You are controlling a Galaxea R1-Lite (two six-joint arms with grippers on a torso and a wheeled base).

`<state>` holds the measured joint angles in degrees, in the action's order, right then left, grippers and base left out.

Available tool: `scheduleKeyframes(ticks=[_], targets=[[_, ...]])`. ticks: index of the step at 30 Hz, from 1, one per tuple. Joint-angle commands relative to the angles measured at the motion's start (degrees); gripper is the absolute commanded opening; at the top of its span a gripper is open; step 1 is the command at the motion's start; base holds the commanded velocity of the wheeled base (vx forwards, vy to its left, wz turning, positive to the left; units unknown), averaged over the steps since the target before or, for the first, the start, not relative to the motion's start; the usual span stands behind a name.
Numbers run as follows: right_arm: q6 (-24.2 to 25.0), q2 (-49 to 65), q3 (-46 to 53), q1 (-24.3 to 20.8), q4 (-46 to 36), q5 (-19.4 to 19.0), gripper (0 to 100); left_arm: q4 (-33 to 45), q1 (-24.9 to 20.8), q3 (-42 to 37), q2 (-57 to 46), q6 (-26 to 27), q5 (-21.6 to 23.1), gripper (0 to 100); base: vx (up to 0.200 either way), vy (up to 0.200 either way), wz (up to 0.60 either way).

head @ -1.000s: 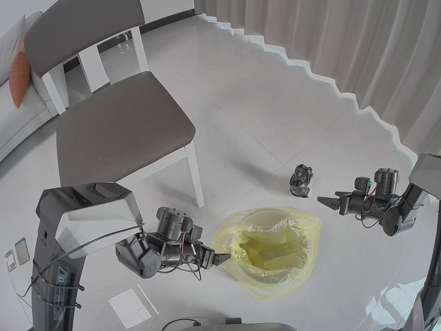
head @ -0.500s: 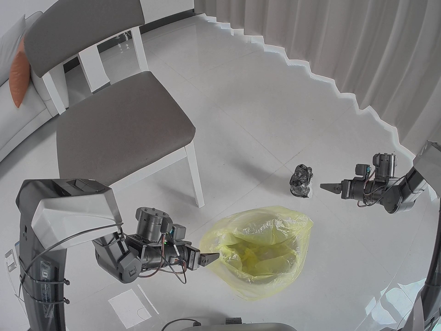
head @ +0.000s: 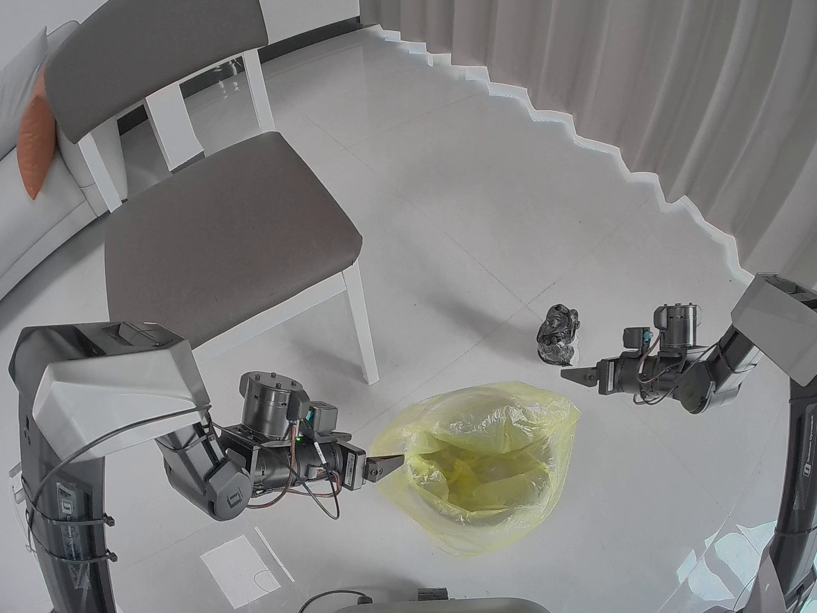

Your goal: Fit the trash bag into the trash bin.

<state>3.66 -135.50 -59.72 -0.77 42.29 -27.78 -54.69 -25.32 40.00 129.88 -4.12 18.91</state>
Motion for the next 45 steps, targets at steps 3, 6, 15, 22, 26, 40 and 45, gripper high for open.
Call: scheduleKeyframes(ticks=[3,6,15,22,26,40,45], targets=[[-0.05,-1.08,1.63,-3.98,-0.01,0.27,100,-1.21,-0.08,-1.76,-2.17,0.08,-0.1,100,0.0,0.0,0.0],[-0.14,-1.08,2.59,-4.59,0.07,0.36,100,-3.15,-0.17,-1.94,-2.44,0.08,-0.19,100,0.0,0.0,0.0],[-0.76,-2.14,4.35,-5.3,0.07,0.18,100,-3.32,-0.17,-2.29,-2.79,-0.01,-0.01,100,0.0,0.0,0.0],[-0.76,-3.98,1.98,-5.38,0.25,0.1,100,-4.46,-0.17,-3.0,-2.96,-0.01,-0.1,100,0.0,0.0,0.0],[-1.37,-3.72,2.33,-5.38,0.6,0.1,100,-4.46,-0.17,-2.64,-2.88,-0.01,-0.1,100,0.0,0.0,0.0],[-1.2,-0.73,4.17,-5.21,0.43,0.1,0,-4.46,-0.34,-2.82,-2.61,-0.01,-0.27,100,0.0,0.0,0.0],[-1.2,-0.29,4.7,-4.94,0.34,0.1,0,-4.46,-0.78,-3.08,-2.79,-0.01,-0.45,100,0.0,0.0,0.0]])
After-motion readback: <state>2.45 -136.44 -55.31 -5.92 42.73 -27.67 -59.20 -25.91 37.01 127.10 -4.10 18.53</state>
